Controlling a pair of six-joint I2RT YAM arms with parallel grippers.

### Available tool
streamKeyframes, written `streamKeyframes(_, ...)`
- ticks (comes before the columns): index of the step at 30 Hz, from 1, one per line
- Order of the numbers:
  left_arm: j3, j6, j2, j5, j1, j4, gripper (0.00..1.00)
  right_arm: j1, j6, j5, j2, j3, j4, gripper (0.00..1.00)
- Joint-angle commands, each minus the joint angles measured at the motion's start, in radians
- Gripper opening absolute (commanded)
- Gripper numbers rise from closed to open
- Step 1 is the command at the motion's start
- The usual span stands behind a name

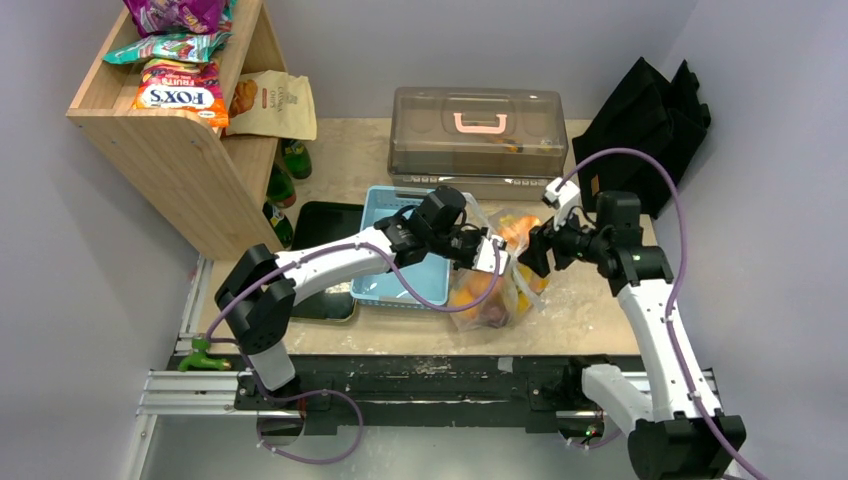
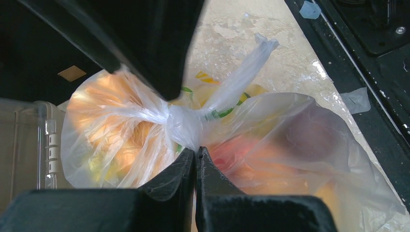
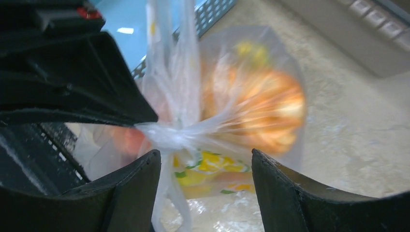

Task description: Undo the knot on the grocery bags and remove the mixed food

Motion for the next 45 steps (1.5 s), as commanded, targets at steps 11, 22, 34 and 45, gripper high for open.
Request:
streamKeyframes(11,0.078,-0.058,0.011,0.057,-0.008,0.013,0.00,0.074,0.092,0.207,0.038,-0.116,0.207,0.60)
streamKeyframes(22,0.098,-0.063,0.034,0.060,-0.009,0.013,0.00,0.088,0.269,0.193,0.031,-0.173,0.339,0.64)
streamKeyframes(34,0.101,-0.054,0.032,0.089,-0.016,-0.009,0.00,0.136,0.340,0.556,0.074,-0.353,0.589,0.45)
streamKeyframes(45,-0.003,0.134,-0.069,0.180,-0.031,-0.192,0.00,0.127,0.425,0.687,0.081,-0.295,0.597,0.27)
